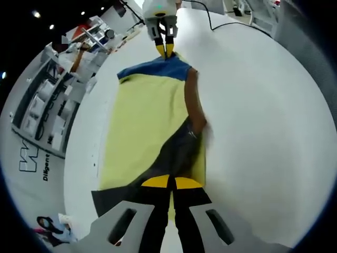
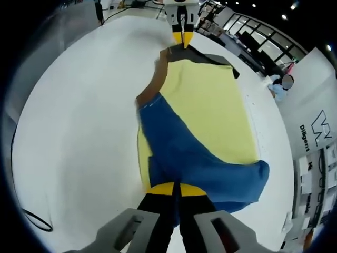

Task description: Fold the garment on the visible template until the final outline fits inside the template.

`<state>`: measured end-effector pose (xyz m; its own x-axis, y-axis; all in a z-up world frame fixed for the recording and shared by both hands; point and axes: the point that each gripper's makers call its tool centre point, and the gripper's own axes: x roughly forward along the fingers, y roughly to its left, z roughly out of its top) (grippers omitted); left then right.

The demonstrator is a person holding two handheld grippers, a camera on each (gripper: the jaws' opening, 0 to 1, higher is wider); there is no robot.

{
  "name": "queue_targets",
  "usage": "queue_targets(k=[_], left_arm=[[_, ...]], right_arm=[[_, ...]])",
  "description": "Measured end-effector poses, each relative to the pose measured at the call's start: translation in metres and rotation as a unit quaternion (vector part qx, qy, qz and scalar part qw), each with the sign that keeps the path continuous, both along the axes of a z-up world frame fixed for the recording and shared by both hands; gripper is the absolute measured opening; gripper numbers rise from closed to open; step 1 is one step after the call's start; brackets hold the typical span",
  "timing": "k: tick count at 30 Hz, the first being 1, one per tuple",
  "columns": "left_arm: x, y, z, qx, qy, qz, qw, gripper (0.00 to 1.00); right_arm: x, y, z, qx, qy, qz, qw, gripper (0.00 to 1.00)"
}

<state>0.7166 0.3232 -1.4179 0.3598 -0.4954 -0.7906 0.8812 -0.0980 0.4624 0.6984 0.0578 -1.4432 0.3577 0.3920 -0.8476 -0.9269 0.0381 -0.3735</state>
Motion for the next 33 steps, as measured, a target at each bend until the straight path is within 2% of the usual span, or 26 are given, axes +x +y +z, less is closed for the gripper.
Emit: queue_targets(k=[5, 9, 16, 25, 33], left_arm=[[0.001, 0.001, 0.003, -0.004, -0.001, 0.003, 1.0000, 0.05], [0.001, 0.002, 0.008, -0.009, -0.003, 0.007, 0.9999, 0.05], [0.002, 0.003, 0.031, -0.029, -0.006, 0.021, 0.9993, 0.05], [-0.003, 0.007, 0.076, -0.058, 0.002, 0.040, 0.9975, 0.05], [-0.012, 0.007, 0.135, -0.096, 0.019, 0.069, 0.9928, 0.05]], right_arm=[[0.003, 0.000, 0.010, 0.013, -0.004, -0.007, 0.9999, 0.00], [0.003, -0.003, 0.024, 0.034, -0.002, -0.017, 0.9993, 0.00], [0.004, -0.008, 0.056, 0.071, -0.008, -0.037, 0.9968, 0.00], [0.004, -0.005, 0.107, 0.113, -0.020, -0.054, 0.9919, 0.00], [-0.002, -0.003, 0.164, 0.161, -0.037, -0.071, 0.9837, 0.00]])
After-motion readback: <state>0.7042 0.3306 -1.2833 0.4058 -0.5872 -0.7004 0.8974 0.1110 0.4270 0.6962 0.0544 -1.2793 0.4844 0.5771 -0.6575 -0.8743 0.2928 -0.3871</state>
